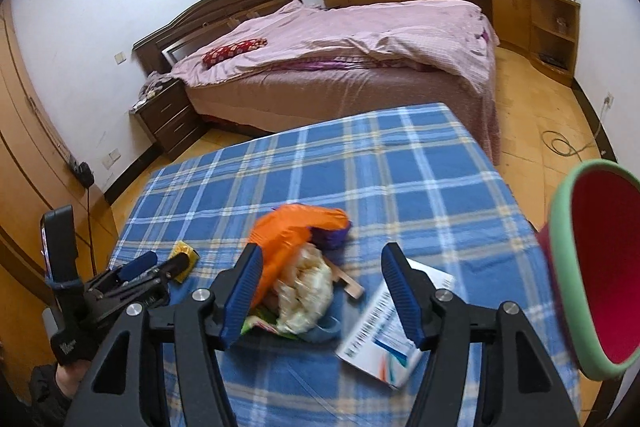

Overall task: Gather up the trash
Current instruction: 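Grasp the orange mesh bag with tissue using right tool while left tool approaches yellow box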

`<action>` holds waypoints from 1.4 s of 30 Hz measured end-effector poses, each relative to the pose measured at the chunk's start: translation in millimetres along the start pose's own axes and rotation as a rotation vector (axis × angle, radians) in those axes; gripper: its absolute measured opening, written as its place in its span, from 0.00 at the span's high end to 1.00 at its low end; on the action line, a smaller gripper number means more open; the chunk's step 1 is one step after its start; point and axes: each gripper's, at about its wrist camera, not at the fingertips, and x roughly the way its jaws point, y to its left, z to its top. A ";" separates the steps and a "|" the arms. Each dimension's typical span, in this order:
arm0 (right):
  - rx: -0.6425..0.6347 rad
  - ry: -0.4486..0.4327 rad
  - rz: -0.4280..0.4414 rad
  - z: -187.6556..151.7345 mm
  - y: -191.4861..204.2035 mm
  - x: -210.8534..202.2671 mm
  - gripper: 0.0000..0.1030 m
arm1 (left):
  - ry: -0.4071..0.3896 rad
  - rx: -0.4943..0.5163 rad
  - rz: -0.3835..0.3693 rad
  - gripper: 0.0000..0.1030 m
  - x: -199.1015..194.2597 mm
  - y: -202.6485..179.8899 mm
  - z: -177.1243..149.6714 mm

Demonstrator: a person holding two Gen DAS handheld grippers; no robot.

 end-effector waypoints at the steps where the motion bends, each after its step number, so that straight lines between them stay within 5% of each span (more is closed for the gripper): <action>1: -0.008 0.007 0.002 1.6 3.6 4.7 0.37 | 0.003 -0.010 0.002 0.46 1.2 2.0 0.2; 8: -0.065 0.061 -0.014 8.1 21.6 36.9 0.40 | 0.008 -0.037 -0.038 0.54 2.6 6.7 -0.3; 15: -0.138 0.088 -0.035 4.2 28.6 53.3 0.85 | 0.005 -0.016 -0.060 0.69 2.2 0.9 -1.2; 18: -0.153 0.067 -0.016 2.7 28.6 49.3 0.92 | 0.000 -0.017 -0.072 0.71 1.6 1.0 -1.0; 42: -0.004 -0.133 0.133 -4.2 -6.5 -63.0 0.94 | -0.124 -0.026 -0.182 0.72 -83.4 -34.2 -5.8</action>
